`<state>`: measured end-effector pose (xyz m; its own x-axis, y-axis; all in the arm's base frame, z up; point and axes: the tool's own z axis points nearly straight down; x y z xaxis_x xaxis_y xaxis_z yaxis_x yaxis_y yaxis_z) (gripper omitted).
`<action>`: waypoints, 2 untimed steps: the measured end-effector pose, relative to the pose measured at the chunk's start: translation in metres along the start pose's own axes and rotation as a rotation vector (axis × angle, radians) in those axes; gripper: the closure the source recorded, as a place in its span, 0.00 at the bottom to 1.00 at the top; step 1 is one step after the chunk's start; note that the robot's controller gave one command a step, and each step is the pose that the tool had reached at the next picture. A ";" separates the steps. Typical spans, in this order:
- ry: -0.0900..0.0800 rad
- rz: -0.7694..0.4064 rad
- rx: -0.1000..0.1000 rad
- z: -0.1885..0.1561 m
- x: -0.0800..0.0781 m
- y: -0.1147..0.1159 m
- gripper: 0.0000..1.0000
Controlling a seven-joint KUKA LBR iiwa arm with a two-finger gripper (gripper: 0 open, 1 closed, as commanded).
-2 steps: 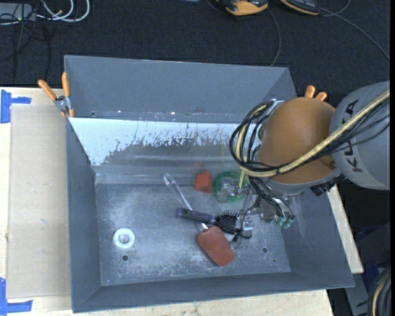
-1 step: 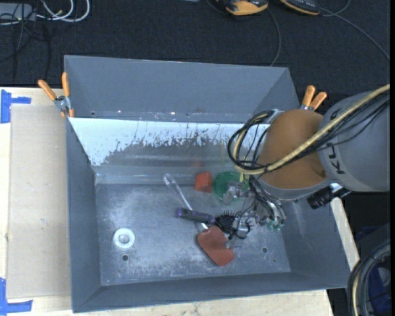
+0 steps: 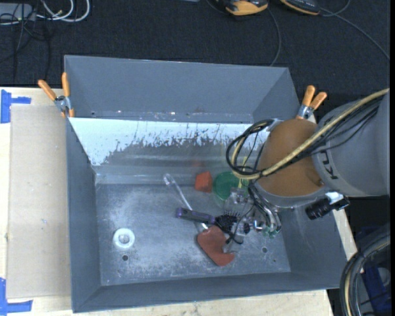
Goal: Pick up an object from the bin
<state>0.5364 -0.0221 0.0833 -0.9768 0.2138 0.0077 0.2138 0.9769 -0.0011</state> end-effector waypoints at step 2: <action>0.000 0.036 0.000 0.013 -0.015 -0.017 1.00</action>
Offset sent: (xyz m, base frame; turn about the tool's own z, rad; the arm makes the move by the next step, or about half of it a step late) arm 0.0105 -0.0199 -0.0133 0.0356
